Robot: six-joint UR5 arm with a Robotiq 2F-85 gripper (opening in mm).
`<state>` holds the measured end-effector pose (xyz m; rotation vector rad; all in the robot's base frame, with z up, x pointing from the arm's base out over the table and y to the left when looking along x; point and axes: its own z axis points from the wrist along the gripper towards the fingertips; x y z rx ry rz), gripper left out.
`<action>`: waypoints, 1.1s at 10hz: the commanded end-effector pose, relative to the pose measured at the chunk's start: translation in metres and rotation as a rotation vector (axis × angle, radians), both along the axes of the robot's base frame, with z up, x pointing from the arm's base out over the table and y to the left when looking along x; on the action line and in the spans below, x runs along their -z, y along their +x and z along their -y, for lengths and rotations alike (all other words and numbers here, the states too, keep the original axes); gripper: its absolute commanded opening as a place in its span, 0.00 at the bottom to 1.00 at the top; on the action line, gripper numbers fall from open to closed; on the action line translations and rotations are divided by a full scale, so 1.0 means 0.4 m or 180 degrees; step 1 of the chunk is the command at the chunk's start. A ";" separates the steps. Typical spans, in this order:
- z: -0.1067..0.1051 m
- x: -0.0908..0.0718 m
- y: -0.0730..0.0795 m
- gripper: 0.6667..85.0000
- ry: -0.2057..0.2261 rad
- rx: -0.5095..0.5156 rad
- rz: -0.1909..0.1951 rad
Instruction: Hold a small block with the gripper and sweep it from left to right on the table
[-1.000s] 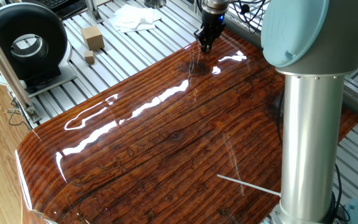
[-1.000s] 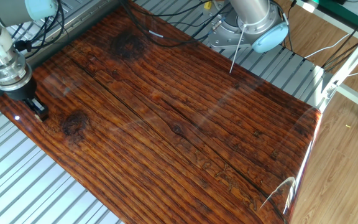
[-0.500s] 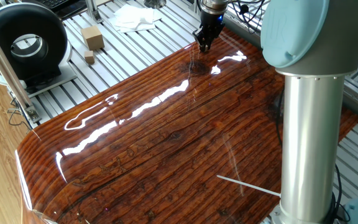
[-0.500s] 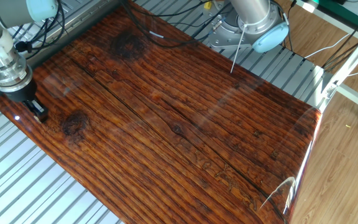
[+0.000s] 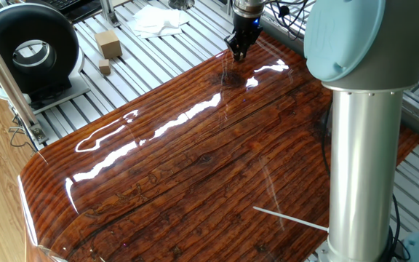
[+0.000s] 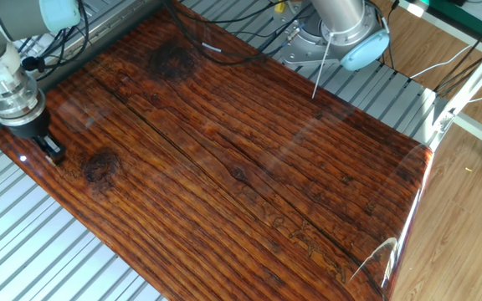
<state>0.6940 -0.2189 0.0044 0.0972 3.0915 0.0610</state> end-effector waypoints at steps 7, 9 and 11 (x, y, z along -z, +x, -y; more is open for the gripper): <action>-0.042 0.005 0.000 0.00 -0.0020 0.0088 0.0022; -0.049 -0.015 -0.005 0.00 0.0019 0.0087 -0.0003; -0.054 -0.014 -0.007 0.00 0.0068 0.0101 -0.0023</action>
